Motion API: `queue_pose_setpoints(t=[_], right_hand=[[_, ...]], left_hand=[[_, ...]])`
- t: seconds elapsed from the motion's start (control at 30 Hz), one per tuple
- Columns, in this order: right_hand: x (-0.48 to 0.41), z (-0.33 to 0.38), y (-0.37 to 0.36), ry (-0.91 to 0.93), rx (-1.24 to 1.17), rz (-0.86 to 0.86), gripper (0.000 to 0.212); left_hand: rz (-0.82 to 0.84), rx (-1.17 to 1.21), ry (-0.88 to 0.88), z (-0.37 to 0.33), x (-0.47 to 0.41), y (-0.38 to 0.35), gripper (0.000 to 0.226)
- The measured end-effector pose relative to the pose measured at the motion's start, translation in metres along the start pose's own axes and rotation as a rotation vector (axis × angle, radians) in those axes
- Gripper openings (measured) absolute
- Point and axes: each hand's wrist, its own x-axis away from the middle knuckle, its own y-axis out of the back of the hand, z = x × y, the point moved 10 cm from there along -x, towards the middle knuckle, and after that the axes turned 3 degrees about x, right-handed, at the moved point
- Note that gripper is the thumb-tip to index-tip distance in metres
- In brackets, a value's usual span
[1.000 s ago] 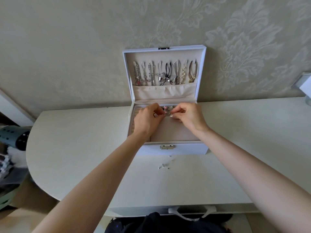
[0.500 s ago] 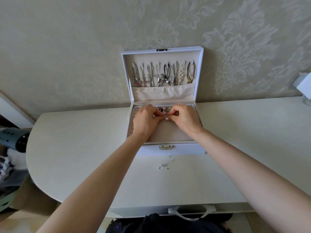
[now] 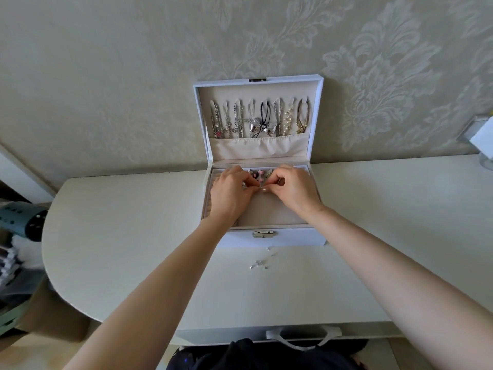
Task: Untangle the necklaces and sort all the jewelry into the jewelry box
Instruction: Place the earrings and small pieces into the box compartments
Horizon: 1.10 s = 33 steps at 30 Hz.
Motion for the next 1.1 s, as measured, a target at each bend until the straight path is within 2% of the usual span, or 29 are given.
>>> queue_pose_setpoints(t=[0.23,0.43,0.73,1.1], right_hand=[[0.0,0.006,0.002,0.041,0.075,-0.009,0.005],[0.0,0.003,0.001,0.031,0.034,-0.008,0.008],[0.002,0.004,-0.001,0.082,0.084,-0.017,0.007],[0.002,-0.001,0.0,0.059,0.039,-0.024,0.008]], left_hand=[[-0.018,-0.033,-0.011,-0.001,0.0,-0.001,0.01],[0.01,0.025,0.015,0.002,0.0,-0.003,0.007],[-0.087,-0.139,-0.166,-0.015,0.005,0.002,0.008],[-0.025,-0.045,0.015,0.005,0.001,0.0,0.01]])
